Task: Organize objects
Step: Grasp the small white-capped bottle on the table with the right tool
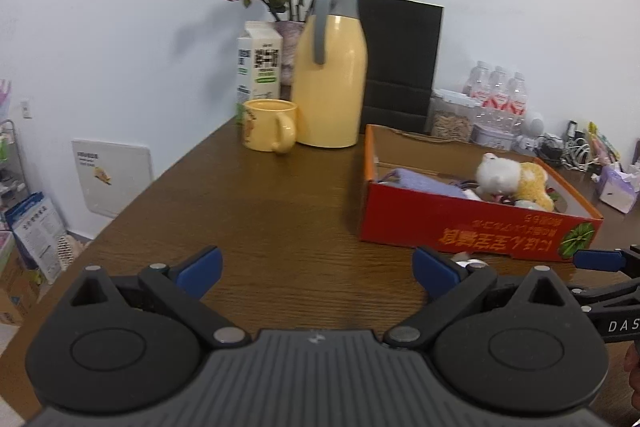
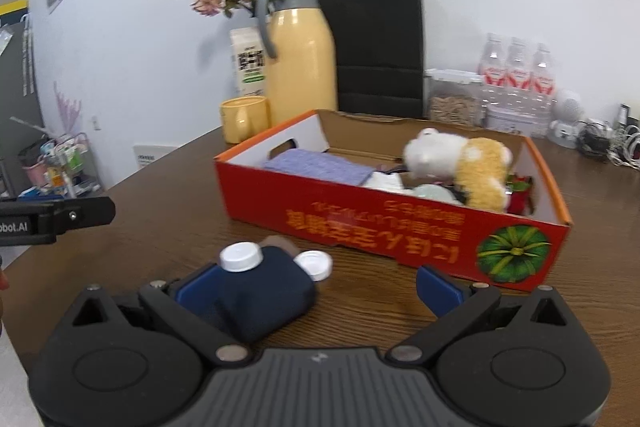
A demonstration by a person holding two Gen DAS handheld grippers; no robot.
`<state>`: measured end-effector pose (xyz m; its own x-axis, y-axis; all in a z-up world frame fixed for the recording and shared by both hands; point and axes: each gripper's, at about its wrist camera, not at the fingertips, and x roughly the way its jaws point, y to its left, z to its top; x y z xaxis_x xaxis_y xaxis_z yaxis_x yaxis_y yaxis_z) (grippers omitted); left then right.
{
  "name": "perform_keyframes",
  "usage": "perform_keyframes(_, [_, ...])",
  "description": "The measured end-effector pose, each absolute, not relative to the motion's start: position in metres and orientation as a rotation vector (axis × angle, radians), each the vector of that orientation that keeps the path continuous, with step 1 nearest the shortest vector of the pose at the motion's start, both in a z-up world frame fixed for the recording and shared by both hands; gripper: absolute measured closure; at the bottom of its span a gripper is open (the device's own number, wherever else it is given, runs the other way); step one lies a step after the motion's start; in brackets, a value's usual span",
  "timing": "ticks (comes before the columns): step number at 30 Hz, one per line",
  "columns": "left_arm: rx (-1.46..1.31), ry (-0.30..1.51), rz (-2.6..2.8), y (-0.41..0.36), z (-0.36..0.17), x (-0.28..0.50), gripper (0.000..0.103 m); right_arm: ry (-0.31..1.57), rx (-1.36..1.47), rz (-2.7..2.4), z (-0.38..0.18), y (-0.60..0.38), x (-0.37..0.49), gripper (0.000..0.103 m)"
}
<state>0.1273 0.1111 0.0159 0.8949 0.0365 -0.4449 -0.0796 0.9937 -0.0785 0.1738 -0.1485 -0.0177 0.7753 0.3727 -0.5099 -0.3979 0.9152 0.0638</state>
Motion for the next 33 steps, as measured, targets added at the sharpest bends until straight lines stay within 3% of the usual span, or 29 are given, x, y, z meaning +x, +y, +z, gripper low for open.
perform_keyframes(5, [-0.119,0.473,0.093,0.130,0.009,0.122,0.000,0.546,-0.074,0.483,-0.021,-0.125,0.182,0.001])
perform_keyframes(9, [-0.138,0.480,0.108,0.142,0.004,0.119,0.000,0.532,-0.099,0.531,-0.022,-0.110,0.190,0.010])
perform_keyframes(11, [-0.140,0.480,0.105,0.145,0.003,0.119,0.000,0.535,-0.121,0.532,-0.025,-0.103,0.194,0.022])
perform_keyframes(13, [-0.144,0.480,0.106,0.149,0.002,0.120,0.000,0.543,-0.126,0.532,-0.027,-0.098,0.198,0.050])
perform_keyframes(15, [-0.149,0.485,0.106,0.152,0.000,0.122,0.000,0.554,-0.128,0.526,-0.030,-0.095,0.202,0.060])
perform_keyframes(17, [-0.154,0.488,0.104,0.153,-0.002,0.123,0.000,0.560,-0.127,0.530,-0.032,-0.095,0.205,0.062])
perform_keyframes(19, [-0.159,0.491,0.099,0.154,-0.004,0.125,0.000,0.550,-0.133,0.528,-0.033,-0.094,0.205,0.075])
perform_keyframes(33, [-0.154,0.505,0.075,0.147,-0.008,0.130,0.000,0.506,-0.119,0.550,-0.034,-0.100,0.201,0.076])
